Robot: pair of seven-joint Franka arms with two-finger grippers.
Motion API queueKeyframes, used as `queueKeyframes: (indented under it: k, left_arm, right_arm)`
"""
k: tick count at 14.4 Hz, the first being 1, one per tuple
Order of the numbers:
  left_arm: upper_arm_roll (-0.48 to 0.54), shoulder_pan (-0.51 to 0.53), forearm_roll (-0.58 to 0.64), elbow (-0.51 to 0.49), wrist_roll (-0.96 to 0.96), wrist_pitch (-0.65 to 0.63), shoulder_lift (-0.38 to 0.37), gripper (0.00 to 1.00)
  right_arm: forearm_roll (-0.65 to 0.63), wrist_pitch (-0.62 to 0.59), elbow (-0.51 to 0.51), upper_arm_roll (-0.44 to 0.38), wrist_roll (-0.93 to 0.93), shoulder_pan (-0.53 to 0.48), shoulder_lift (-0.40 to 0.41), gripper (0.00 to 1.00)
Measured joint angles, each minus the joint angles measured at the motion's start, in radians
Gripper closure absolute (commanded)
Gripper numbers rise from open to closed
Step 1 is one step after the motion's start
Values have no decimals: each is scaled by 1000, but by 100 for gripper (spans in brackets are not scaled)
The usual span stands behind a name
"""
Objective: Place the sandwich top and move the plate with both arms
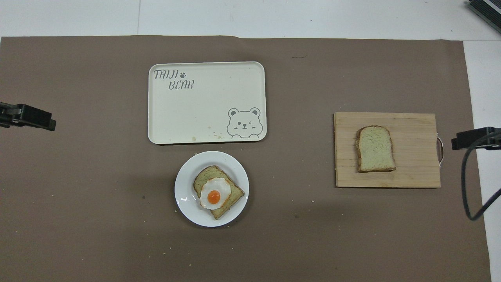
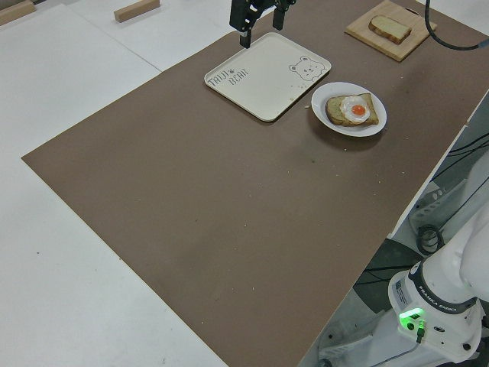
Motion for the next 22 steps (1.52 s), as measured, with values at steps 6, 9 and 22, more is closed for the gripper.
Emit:
queueKeyframes:
  k: [6,9,22]
  left_arm:
    - [0,0,0,0,0,0,0,0]
    - [0,0,0,0,0,0,0,0]
    - [0,0,0,0,0,0,0,0]
  right_arm:
    - [0,0,0,-6,0,-1,0,0]
    - [0,0,0,-7,0,-1,0,0]
    - [82,387,-262,-10,-225,-71,130,0]
